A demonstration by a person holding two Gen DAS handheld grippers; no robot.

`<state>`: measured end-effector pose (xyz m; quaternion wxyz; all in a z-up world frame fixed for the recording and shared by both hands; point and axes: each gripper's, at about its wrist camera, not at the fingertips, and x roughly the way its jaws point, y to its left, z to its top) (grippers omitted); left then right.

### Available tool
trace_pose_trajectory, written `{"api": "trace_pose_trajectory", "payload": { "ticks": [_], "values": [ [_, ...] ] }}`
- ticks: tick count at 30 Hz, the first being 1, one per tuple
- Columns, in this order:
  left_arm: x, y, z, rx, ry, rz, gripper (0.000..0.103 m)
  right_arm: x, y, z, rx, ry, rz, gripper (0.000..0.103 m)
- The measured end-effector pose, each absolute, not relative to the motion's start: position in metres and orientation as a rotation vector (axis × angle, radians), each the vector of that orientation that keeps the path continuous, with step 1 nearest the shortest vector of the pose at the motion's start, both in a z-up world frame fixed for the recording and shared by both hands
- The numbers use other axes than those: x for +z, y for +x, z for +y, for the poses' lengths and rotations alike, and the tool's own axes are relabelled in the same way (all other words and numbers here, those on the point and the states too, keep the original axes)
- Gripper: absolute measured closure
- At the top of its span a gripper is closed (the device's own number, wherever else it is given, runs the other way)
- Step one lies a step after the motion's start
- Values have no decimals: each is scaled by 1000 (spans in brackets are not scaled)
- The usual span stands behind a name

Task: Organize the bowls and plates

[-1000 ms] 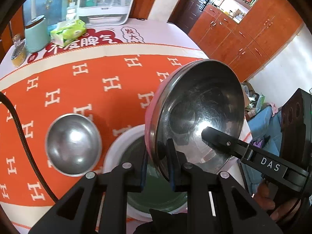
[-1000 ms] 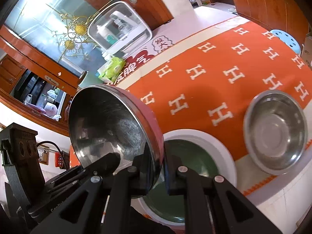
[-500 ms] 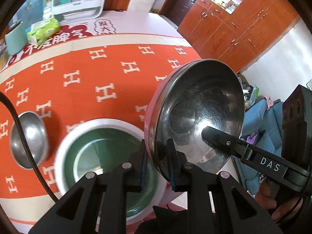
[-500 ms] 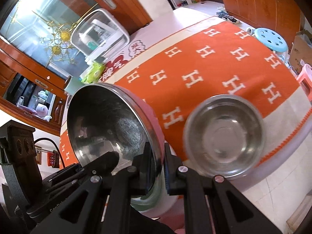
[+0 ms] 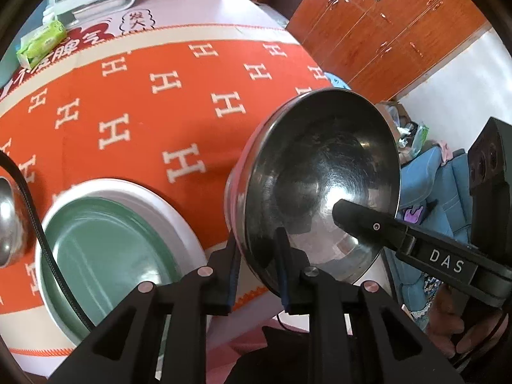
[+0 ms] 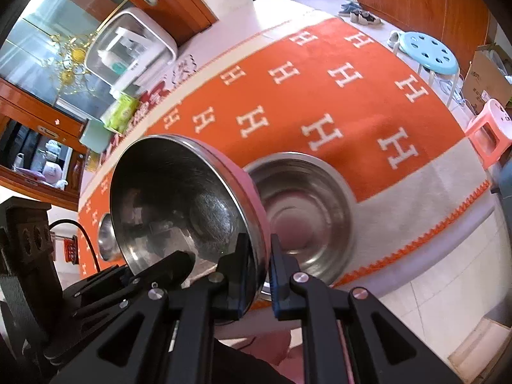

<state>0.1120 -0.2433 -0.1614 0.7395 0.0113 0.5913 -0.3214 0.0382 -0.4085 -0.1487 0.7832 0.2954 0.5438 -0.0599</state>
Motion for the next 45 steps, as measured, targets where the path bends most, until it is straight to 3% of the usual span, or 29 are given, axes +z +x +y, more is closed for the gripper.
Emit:
{"api": "trace_pose_trajectory", "payload": {
  "ticks": [16,23,28,45],
  "values": [
    [-195,104,-279,-587,49,1419,83,-181,48,-449,-97,604,1339,92],
    [-197,104,-278,-541,35,1426,77,-187,50,-458,-96,610,1352,92],
    [-190,103,-279,-546,29,1383,68,-187,48,-461,-97,613,1342,92],
    [-146,100,-264,-585,-20,1136,54,-166,43,-459,-90,629,1230,92]
  ]
}}
